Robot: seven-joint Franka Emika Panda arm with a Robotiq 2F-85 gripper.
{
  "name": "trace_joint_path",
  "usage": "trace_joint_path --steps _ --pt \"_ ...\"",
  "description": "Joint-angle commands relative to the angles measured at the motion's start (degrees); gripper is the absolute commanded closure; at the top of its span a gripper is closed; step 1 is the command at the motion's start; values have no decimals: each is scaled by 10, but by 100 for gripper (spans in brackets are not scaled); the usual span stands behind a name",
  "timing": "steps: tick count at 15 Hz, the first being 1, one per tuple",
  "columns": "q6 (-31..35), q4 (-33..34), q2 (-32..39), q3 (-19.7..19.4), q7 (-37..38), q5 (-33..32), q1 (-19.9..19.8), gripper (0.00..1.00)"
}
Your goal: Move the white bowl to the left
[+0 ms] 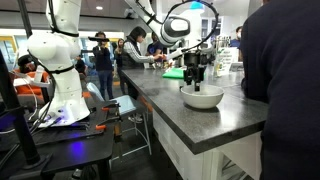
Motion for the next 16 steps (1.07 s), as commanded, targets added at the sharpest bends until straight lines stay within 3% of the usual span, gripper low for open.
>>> trace_joint_path --steps 1,7,16 --pt "-10 38 28 0 -10 5 -1 58" --pt "-16 47 35 -3 8 6 1 100" --pt "5 -38 -47 7 89 -56 71 99"
